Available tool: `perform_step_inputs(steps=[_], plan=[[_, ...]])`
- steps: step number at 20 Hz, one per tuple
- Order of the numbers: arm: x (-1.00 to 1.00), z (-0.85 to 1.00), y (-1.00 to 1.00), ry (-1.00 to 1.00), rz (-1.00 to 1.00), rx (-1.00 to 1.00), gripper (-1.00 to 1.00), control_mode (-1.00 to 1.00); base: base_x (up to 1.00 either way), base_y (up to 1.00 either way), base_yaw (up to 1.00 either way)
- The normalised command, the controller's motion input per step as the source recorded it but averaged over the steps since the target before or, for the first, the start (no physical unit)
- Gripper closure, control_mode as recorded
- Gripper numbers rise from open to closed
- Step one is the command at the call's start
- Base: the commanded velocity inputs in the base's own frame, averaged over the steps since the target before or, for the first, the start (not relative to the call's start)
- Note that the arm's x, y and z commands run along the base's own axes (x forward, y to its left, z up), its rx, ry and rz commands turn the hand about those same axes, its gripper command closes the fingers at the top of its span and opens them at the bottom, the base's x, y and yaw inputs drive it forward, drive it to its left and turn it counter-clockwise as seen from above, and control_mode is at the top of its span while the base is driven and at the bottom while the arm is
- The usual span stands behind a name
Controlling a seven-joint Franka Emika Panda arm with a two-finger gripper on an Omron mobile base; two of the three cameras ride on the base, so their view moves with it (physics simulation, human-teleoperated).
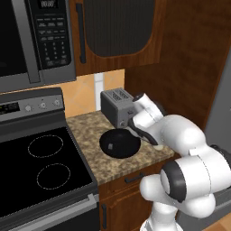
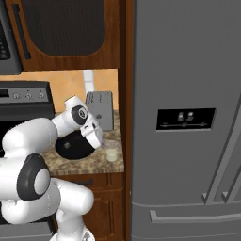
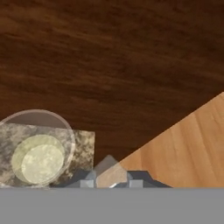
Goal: Grab a lemon wedge from the fridge and one ice cube from the ice bowl, and put them in the glass of lemonade.
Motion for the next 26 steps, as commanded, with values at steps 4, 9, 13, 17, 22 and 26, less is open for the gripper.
perform_step_inputs(steps=[4, 9, 13, 17, 22, 26], plan=[[0.0, 0.0, -0.03, 0.01, 0.02, 0.0, 1.0, -1.0, 0.0, 0.0, 0.0], [0.03, 0.0, 0.0, 0.06, 0.03, 0.0, 1.0, -1.0, 0.0, 0.0, 0.0], [0.08, -0.03, 0.0, 0.07, 0.01, 0.0, 1.0, -1.0, 0.0, 0.0, 0.0], [0.14, -0.03, 0.0, 0.05, 0.0, 0.0, 1.0, -1.0, 0.0, 0.0, 0.0], [0.17, -0.03, 0.0, 0.0, 0.0, 0.0, 1.0, -1.0, 0.0, 0.0, 0.0], [0.19, -0.08, 0.0, 0.0, 0.0, 0.0, 1.0, -1.0, 0.0, 0.0, 0.0]])
